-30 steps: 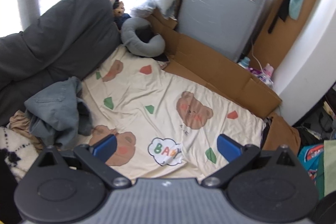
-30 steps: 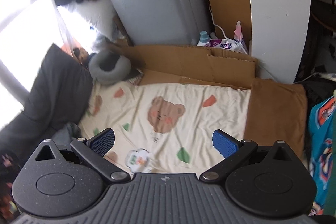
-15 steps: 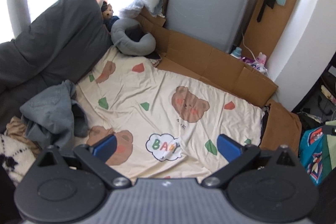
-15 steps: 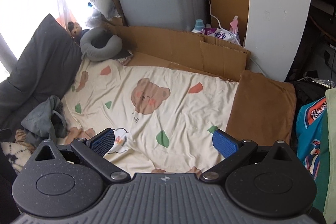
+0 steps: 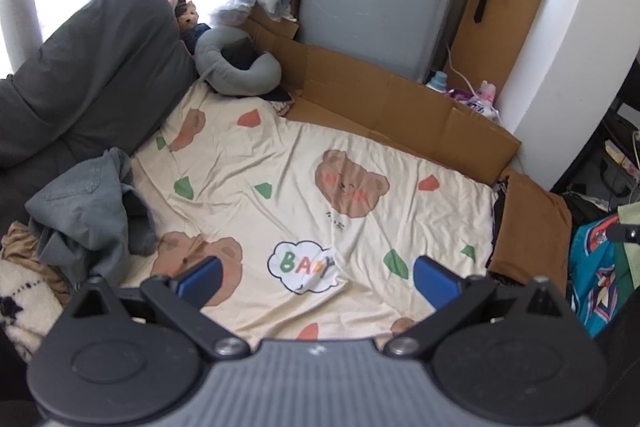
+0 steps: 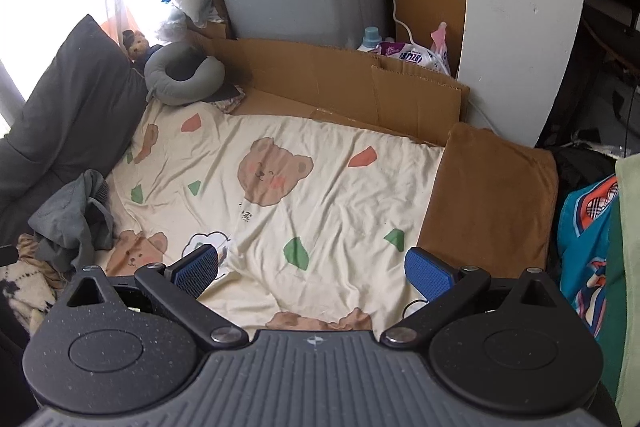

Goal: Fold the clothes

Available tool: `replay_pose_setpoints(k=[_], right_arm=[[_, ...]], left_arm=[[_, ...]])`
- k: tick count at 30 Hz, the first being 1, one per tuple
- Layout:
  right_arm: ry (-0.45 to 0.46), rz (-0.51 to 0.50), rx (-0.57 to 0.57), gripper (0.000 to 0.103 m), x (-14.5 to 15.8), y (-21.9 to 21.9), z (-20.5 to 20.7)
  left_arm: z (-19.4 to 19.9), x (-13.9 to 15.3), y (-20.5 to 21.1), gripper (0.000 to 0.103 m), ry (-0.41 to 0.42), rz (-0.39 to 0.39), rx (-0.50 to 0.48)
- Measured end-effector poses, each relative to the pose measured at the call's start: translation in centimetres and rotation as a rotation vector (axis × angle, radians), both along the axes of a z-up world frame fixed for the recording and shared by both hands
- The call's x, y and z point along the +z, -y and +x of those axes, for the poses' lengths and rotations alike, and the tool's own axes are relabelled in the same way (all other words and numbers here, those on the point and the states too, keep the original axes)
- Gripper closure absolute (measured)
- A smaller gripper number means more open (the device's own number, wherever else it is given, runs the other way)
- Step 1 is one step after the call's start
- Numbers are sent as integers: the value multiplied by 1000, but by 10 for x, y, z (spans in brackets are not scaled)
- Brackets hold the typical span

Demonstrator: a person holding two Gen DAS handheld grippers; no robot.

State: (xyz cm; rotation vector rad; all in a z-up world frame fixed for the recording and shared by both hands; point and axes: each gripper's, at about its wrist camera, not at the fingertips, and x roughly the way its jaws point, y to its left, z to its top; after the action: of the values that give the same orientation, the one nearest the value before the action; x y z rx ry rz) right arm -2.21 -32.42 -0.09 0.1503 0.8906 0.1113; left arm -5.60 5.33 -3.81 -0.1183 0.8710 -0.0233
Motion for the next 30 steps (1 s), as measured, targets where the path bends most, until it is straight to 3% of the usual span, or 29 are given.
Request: replay_pose_setpoints(k=[17, 30], right_arm=[[-22, -3, 4, 1, -9, 6, -6], [-49, 23, 8, 1, -13, 6, -3]], left_arm=[[-3, -4, -9, 1, -23, 12, 77], [-7, -8, -2, 7, -64, 70, 45]])
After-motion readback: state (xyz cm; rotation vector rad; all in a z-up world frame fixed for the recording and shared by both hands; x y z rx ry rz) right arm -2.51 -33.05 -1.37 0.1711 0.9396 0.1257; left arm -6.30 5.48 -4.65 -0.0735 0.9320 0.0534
